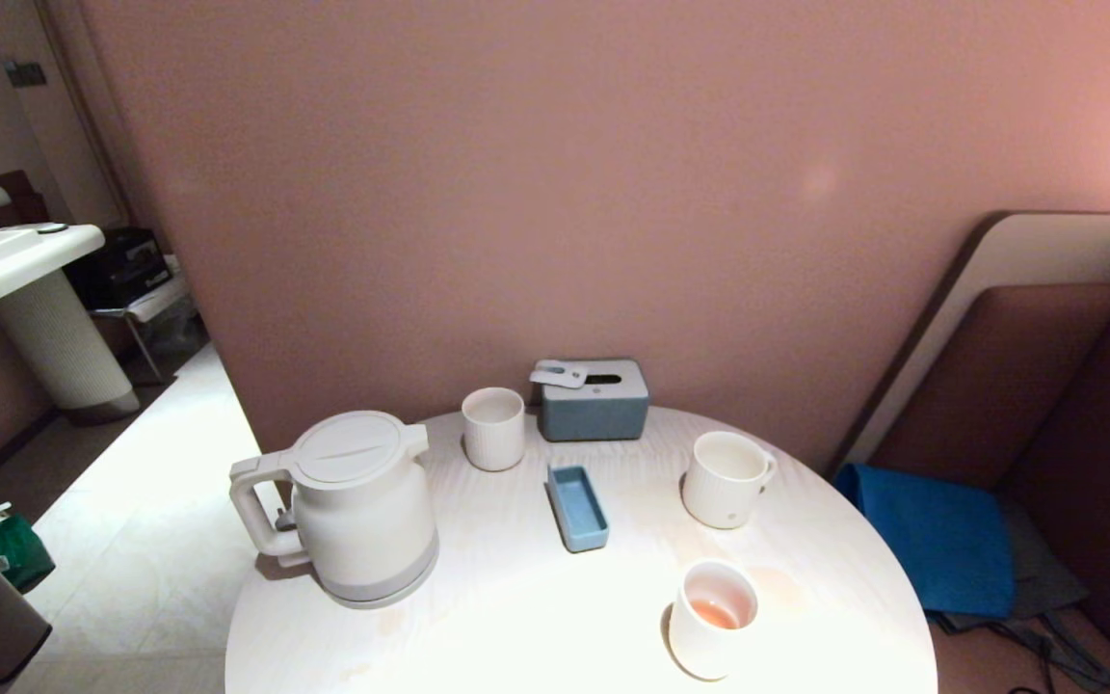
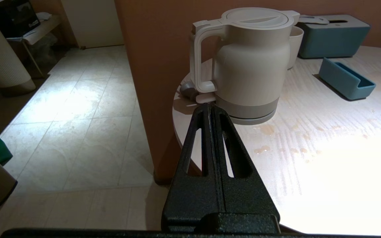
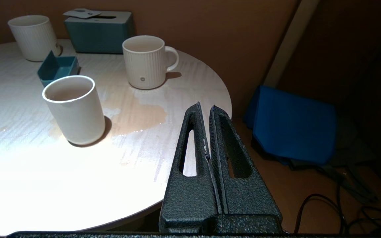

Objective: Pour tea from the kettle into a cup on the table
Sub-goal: Pick up the kettle

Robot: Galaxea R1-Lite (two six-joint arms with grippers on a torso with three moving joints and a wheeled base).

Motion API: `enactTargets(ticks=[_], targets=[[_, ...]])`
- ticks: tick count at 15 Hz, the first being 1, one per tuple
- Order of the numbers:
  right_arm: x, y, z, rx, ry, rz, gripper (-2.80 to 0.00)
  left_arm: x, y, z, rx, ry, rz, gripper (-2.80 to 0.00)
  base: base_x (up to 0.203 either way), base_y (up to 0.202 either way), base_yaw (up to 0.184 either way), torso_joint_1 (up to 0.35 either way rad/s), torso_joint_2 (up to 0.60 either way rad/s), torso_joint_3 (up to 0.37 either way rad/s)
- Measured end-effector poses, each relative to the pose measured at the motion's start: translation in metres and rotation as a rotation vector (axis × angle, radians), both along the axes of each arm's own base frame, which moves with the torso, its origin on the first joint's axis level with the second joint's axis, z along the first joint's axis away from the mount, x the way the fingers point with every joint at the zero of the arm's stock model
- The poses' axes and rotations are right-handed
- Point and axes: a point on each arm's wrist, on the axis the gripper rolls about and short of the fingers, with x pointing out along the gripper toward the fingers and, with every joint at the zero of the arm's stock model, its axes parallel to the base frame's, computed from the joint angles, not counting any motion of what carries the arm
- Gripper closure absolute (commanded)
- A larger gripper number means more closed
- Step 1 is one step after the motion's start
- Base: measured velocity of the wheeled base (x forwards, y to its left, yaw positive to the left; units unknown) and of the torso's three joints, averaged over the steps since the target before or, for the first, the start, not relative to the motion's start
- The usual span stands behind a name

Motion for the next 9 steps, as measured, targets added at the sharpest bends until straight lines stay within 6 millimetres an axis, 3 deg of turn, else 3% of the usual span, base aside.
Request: enactTargets(ticks=[9], targets=[[0.0000,0.0000,0.0000,0.000,0.000,0.000,0.00,0.0000,0.0001,0.0006,-0.004,-0.006,0.004,0.00,0.000,0.000,0.000,0.000,0.00,0.000]])
